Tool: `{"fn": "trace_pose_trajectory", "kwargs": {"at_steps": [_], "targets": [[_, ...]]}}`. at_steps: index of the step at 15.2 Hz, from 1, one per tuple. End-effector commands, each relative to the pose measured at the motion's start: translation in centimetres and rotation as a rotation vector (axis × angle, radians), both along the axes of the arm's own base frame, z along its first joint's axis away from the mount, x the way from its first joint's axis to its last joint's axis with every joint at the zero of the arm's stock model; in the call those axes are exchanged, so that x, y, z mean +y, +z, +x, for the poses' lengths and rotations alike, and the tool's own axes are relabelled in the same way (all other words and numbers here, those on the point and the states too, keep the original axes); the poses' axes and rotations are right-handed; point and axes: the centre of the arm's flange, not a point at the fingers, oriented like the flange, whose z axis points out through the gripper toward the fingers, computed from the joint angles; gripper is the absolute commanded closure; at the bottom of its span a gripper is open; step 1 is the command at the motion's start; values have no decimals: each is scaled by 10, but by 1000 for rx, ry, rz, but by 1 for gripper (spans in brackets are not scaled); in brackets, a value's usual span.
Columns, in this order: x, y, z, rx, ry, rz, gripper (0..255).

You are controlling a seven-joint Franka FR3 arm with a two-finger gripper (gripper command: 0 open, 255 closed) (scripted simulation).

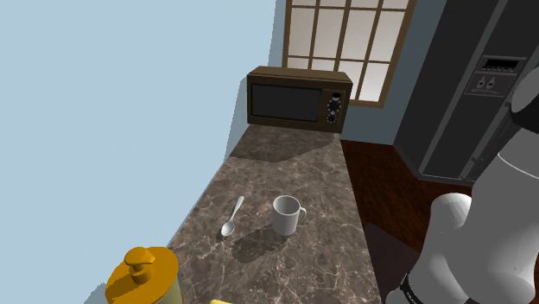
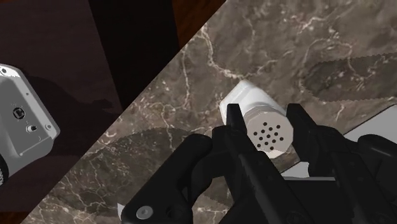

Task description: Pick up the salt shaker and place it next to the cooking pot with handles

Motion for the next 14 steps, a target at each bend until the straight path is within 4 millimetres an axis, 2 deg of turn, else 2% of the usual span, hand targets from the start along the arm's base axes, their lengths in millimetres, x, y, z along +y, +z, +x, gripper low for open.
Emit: {"fn": "trace_pose_trajectory", "kwargs": {"at_steps": [1, 7, 14], "targets": [[0, -11, 1, 0, 0, 1, 255], [0, -47, 1, 0, 0, 1, 255], [0, -47, 1, 0, 0, 1, 255]]}}
